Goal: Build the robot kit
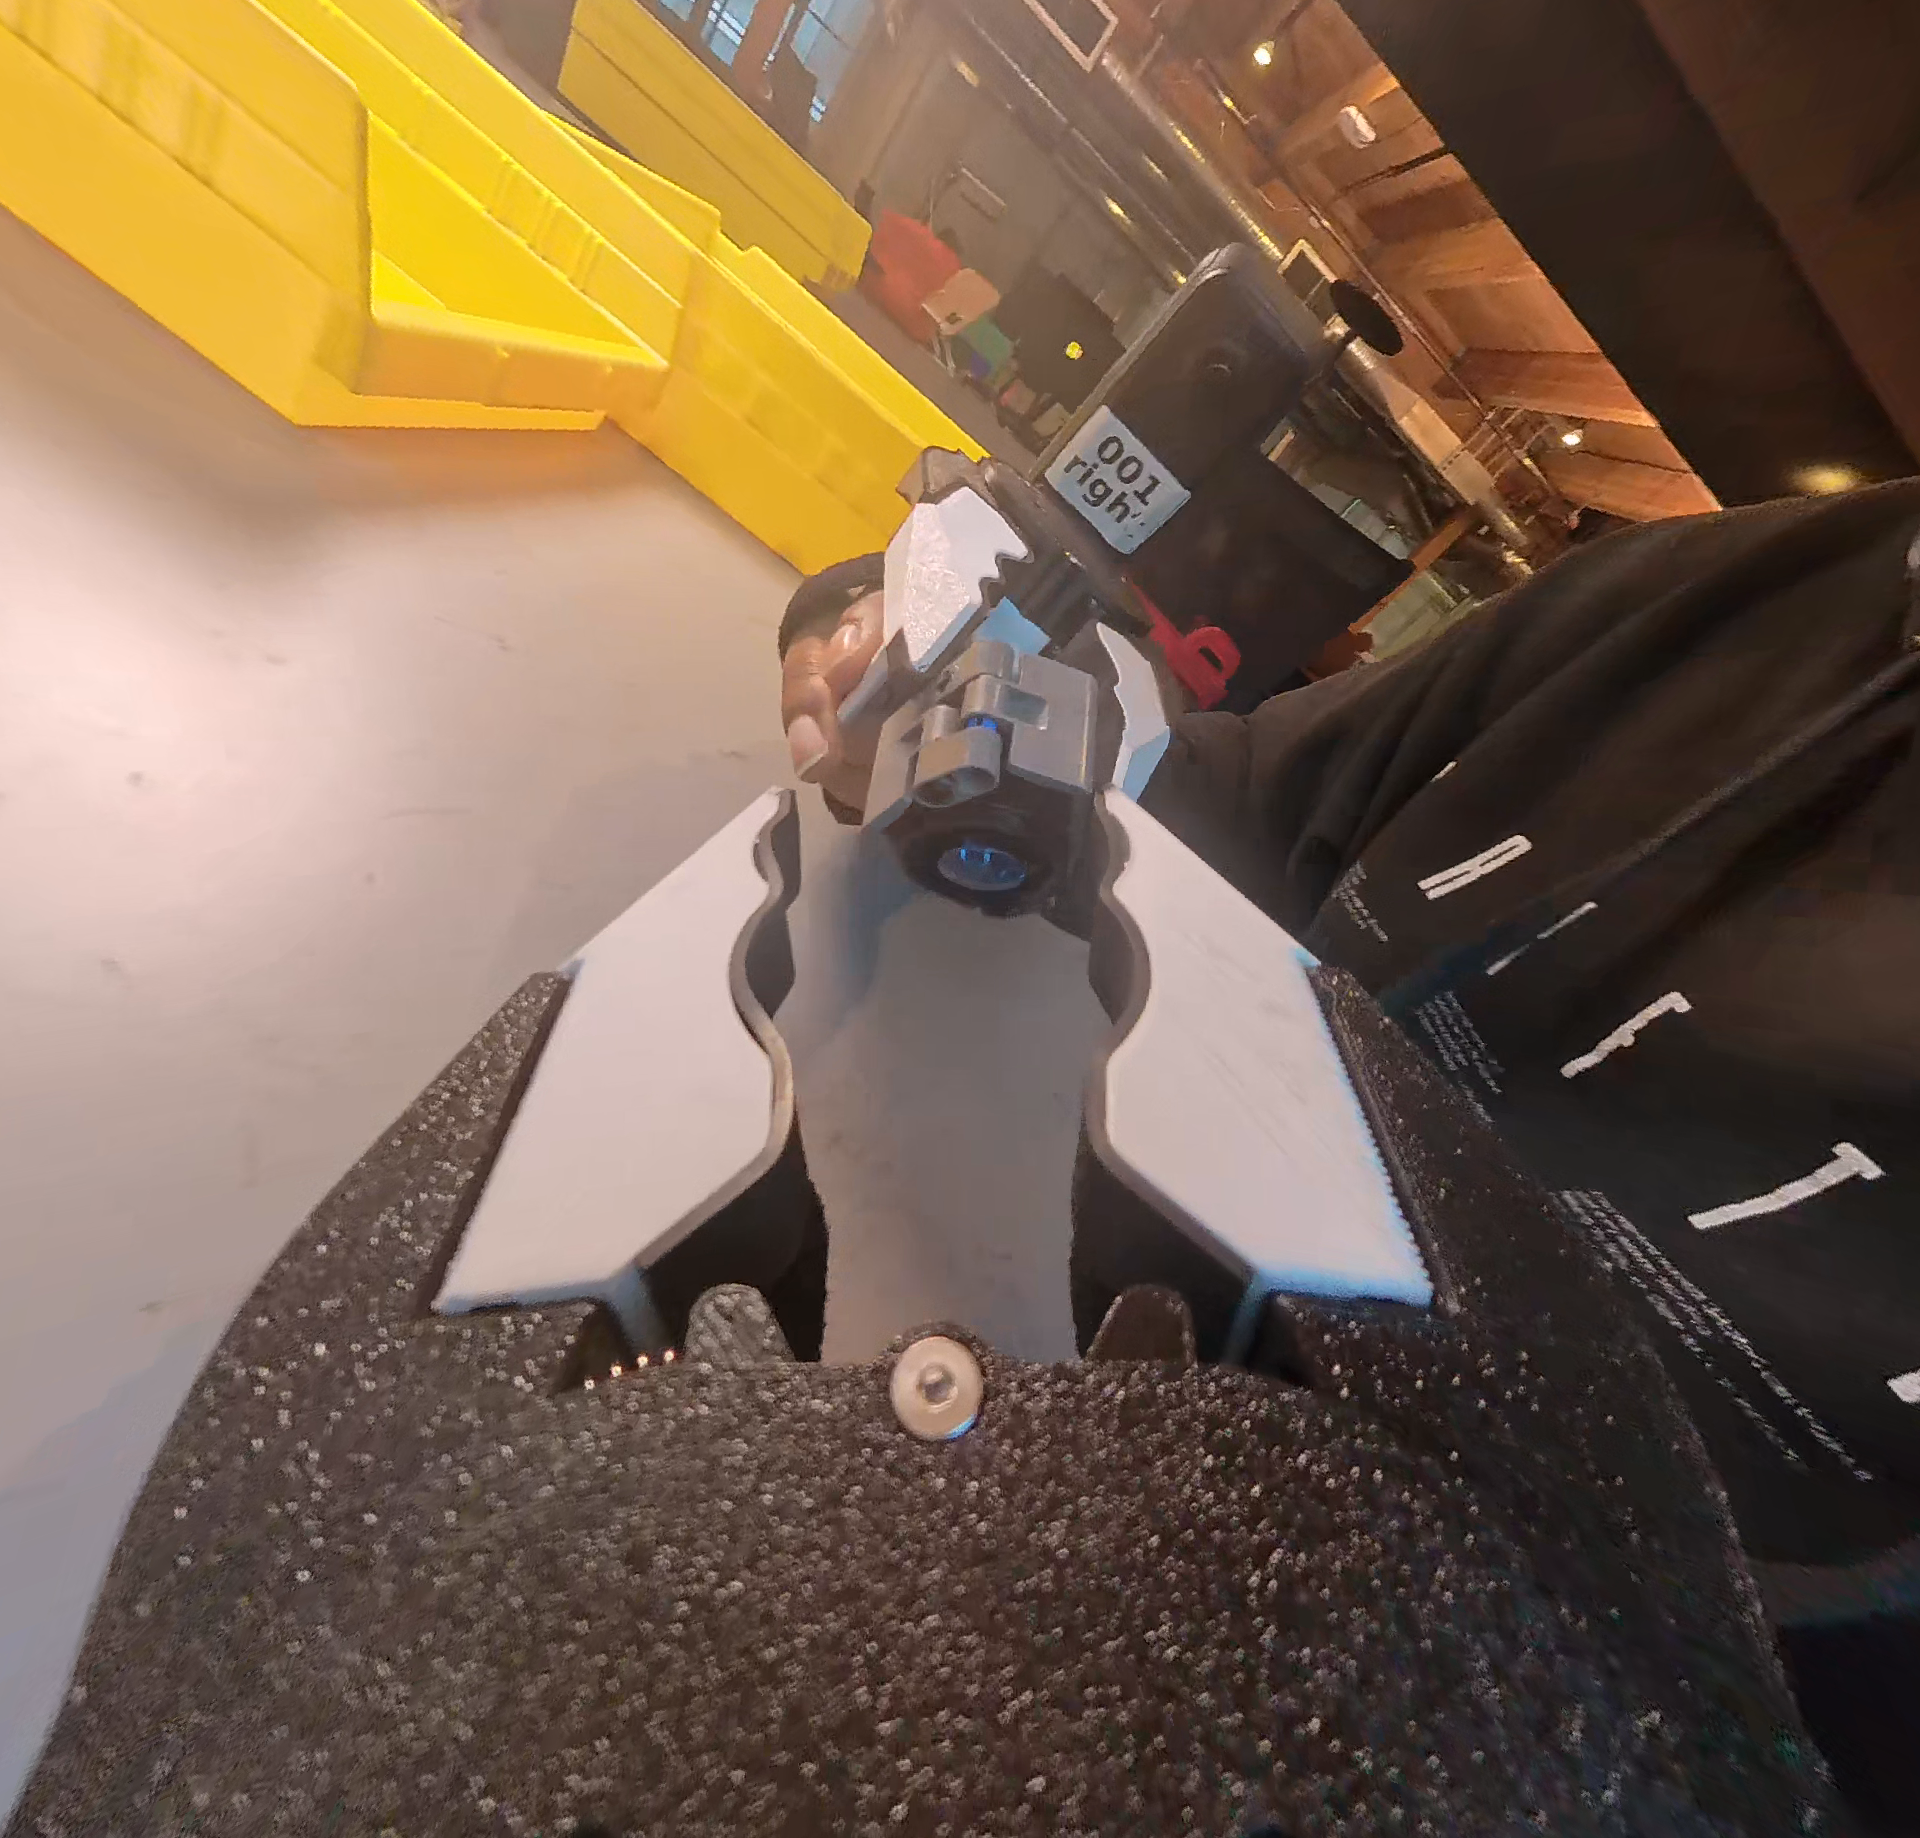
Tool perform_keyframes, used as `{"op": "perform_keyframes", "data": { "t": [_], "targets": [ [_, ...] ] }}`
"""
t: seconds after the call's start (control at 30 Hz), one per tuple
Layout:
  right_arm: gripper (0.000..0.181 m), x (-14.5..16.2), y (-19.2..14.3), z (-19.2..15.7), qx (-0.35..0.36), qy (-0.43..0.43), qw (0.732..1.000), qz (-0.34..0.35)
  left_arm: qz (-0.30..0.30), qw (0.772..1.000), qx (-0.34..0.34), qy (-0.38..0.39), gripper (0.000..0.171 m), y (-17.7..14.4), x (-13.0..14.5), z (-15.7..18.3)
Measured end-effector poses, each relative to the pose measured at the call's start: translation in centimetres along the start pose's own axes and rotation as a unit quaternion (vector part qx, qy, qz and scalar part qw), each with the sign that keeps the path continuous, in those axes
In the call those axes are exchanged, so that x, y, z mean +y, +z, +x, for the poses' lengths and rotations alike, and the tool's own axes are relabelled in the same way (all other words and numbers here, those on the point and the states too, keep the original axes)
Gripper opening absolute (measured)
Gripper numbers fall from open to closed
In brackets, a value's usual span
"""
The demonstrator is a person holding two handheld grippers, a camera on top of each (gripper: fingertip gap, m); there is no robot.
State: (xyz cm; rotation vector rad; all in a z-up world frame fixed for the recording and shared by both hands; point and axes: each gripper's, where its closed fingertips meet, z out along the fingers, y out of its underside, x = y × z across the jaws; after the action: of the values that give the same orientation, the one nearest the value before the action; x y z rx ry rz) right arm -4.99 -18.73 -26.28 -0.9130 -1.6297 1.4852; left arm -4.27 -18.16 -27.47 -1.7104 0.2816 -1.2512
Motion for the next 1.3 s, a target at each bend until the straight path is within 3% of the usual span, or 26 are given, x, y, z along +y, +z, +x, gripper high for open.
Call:
{"op": "perform_keyframes", "data": {
  "t": [0.17, 0.5, 0.8, 1.1, 1.3],
  "targets": [
    [0.039, -0.1, 0.0, -0.3, -0.014, 0.012, 1.000, 0.011, 0.002, 0.998, 0.046, -0.030, 0.045, 0.2, 0.2, 1.0],
    [0.039, 0.2, 0.1, -0.3, -0.024, 0.024, 0.999, 0.013, 0.000, 0.998, 0.048, -0.049, 0.055, 0.2, 0.4, 0.5],
    [0.039, 0.9, 0.4, -0.6, -0.029, 0.019, 0.999, -0.002, -0.027, 0.997, 0.059, -0.043, 0.046, 0.5, 1.2, 1.0],
    [0.039, 2.9, 0.5, 0.1, -0.001, -0.033, 0.997, -0.069, -0.076, 0.997, -0.018, 0.022, 0.044, 0.2, 2.2, -1.0],
    [0.032, 3.9, 0.0, 2.3, 0.049, -0.026, 0.994, -0.099, -0.086, 0.984, -0.133, 0.082, 0.043, -0.9, 1.8, -4.1]
  ]
}}
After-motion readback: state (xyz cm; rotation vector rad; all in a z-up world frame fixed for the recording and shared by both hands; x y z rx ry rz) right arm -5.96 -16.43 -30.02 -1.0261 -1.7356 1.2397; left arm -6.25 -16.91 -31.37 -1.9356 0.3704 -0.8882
